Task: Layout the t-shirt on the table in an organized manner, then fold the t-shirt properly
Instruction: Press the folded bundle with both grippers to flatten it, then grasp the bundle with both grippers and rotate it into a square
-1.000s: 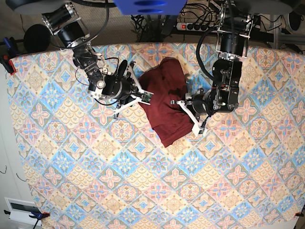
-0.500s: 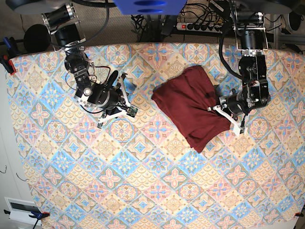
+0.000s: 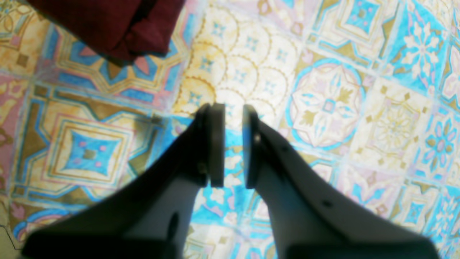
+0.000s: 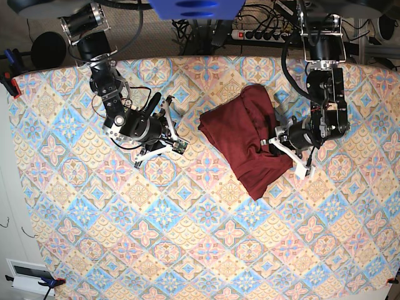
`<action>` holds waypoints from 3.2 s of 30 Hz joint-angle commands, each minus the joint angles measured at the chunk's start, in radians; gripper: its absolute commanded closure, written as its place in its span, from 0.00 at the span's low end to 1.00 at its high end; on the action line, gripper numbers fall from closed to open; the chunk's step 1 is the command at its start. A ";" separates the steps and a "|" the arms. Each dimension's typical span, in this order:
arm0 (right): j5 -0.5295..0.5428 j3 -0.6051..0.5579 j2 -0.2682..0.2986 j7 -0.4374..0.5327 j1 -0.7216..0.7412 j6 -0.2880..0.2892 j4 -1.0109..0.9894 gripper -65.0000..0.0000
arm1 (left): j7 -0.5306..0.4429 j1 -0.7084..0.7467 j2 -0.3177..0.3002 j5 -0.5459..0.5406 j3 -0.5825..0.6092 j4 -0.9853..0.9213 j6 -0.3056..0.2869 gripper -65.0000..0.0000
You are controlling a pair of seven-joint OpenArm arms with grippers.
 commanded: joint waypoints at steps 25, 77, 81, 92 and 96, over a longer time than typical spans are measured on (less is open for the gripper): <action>0.006 0.005 -0.019 0.014 0.020 -0.004 0.014 0.88 | 0.080 0.060 0.000 0.002 -0.388 0.093 0.002 0.48; 0.001 -0.212 -0.227 0.071 -0.014 -0.004 0.037 0.98 | -0.127 0.019 0.212 0.316 -0.238 0.012 -0.003 1.00; 0.001 -0.224 -0.289 0.071 0.038 -0.004 -0.043 0.98 | -0.126 0.080 0.210 0.316 -0.270 0.103 -0.003 1.00; 0.001 -0.224 -0.401 0.074 0.179 -0.004 -0.310 0.98 | -0.126 0.120 0.215 0.316 -0.529 0.159 -0.004 1.00; 0.007 -0.229 -0.401 0.122 0.219 -0.004 -0.374 0.98 | -0.124 0.121 0.216 0.316 -0.556 0.158 -0.004 1.00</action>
